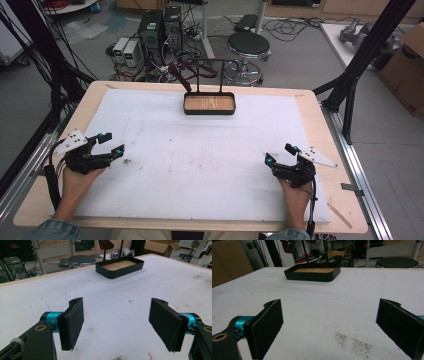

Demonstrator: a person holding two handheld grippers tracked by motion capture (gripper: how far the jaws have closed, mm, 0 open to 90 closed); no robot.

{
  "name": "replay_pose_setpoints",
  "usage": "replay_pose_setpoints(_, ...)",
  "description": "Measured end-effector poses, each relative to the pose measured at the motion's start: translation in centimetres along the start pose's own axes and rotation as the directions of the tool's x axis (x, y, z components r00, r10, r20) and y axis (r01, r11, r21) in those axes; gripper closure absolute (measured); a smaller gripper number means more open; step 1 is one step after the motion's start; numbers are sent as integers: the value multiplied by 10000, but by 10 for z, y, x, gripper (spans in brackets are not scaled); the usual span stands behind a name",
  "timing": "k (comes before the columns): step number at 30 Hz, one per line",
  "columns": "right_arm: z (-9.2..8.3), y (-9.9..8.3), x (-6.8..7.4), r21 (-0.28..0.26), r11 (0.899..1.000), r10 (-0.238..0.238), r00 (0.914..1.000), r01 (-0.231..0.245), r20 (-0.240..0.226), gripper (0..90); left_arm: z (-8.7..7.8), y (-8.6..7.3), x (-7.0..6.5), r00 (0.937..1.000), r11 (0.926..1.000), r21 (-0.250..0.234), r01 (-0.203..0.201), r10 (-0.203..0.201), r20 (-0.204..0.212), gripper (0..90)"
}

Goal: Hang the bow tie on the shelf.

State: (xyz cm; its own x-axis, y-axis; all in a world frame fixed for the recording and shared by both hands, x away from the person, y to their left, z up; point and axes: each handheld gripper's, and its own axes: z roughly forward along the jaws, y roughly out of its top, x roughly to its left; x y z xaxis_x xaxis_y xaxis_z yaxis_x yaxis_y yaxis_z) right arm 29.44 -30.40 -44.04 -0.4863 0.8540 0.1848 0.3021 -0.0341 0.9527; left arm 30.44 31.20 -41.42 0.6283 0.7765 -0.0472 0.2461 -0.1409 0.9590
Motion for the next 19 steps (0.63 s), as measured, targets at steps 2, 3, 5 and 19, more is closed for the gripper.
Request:
replay_pose_setpoints(2, 0, 0, 0, -1, 10000, -15, 10000, 15, 1, 63, 0, -3, 0, 10000, 10000, 14, 45, -45, -55, 285)
replay_pose_setpoints(3, 0, 0, 0, -1, 10000, -11, 10000, 11, 0, 63, 0, -6, -1, 9999, 10000, -2, 80, -80, -81, 284)
replay_pose_setpoints(5, 0, 0, 0, 26, 10000, 16, 10000, -16, -3, 63, 0, -9, -1, 9998, 9999, 15, 151, -151, -131, 283)
replay_pose_setpoints(19, 0, 0, 0, 3, 10000, -20, 10000, 20, -3, 63, 3, -20, -4, 9995, 9990, 346, 274, -268, -177, 280)
